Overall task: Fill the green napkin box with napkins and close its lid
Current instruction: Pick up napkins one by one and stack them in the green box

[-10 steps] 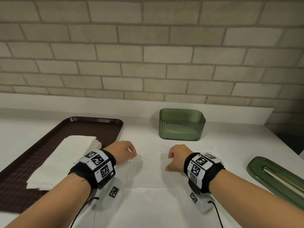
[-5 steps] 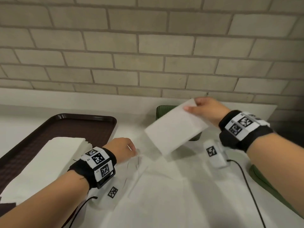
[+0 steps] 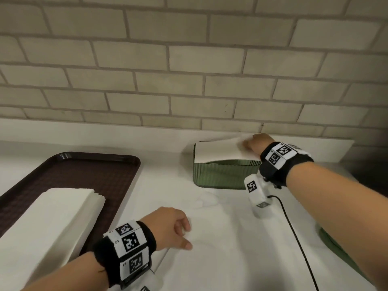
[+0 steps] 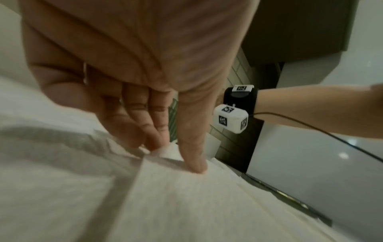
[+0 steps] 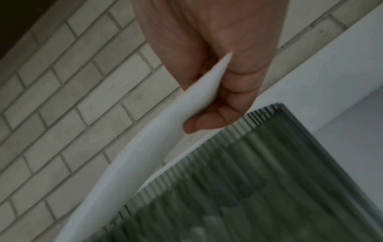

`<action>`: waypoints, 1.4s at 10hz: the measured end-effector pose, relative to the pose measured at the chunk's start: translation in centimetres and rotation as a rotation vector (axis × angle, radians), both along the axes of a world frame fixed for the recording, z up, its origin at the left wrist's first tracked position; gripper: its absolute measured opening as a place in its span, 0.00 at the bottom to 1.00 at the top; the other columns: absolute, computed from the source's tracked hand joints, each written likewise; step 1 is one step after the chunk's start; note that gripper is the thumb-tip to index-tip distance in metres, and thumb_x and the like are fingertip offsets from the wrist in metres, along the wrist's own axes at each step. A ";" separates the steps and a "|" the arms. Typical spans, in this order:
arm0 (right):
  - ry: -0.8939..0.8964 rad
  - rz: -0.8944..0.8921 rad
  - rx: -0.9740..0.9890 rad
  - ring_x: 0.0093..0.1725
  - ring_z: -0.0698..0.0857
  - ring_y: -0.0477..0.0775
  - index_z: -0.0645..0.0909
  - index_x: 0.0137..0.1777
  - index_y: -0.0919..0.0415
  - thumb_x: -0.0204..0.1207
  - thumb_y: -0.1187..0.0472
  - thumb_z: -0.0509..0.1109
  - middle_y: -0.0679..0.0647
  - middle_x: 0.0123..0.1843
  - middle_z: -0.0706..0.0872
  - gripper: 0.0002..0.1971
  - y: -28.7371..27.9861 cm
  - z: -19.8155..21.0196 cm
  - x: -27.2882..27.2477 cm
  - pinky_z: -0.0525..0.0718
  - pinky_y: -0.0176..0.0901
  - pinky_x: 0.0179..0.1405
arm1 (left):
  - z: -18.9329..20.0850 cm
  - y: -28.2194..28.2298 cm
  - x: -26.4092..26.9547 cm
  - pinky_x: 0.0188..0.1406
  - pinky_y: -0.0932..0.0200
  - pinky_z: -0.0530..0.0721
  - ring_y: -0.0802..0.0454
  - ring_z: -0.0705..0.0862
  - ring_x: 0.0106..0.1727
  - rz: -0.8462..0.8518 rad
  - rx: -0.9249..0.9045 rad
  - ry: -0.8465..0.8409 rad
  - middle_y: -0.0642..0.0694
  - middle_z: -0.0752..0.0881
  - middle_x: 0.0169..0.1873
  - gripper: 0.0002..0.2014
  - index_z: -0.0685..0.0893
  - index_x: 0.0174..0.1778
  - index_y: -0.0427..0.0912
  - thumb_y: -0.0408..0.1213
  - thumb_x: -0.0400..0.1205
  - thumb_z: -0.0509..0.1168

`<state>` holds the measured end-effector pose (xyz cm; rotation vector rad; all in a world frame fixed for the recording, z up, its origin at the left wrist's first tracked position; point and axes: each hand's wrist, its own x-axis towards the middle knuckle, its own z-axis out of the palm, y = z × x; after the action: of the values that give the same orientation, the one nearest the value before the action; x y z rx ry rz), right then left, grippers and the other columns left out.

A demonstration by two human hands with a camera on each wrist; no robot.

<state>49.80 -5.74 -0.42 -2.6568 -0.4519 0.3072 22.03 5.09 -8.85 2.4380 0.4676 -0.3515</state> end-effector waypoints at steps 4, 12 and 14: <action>0.020 0.071 -0.141 0.68 0.79 0.62 0.76 0.69 0.67 0.83 0.61 0.60 0.62 0.69 0.79 0.18 1.7 -3.2 2.2 0.76 0.47 0.65 | 4.2 0.8 -1.1 0.42 0.76 0.77 0.66 0.83 0.37 0.063 0.007 -0.261 0.58 0.88 0.35 0.04 0.86 0.33 0.58 0.49 0.73 0.74; -0.127 0.687 -0.304 0.45 0.80 0.52 0.80 0.53 0.55 0.71 0.53 0.75 0.47 0.41 0.81 0.13 -7.5 1.4 -7.9 0.77 0.40 0.39 | 18.2 0.8 9.7 0.39 0.65 0.77 0.48 0.82 0.46 0.127 0.130 -0.617 0.47 0.85 0.48 0.10 0.84 0.57 0.47 0.41 0.83 0.63; 0.201 0.742 -0.387 0.45 0.80 0.47 0.76 0.62 0.51 0.64 0.46 0.80 0.44 0.49 0.81 0.27 -13.2 -3.2 -12.6 0.81 0.40 0.47 | 18.3 1.2 15.9 0.35 0.58 0.76 0.42 0.79 0.51 0.199 -0.026 -0.548 0.33 0.80 0.66 0.18 0.78 0.69 0.39 0.41 0.84 0.61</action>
<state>37.17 -18.96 -3.66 -2.6562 -1.4252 0.9521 37.92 6.30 9.42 2.3063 0.4473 0.3860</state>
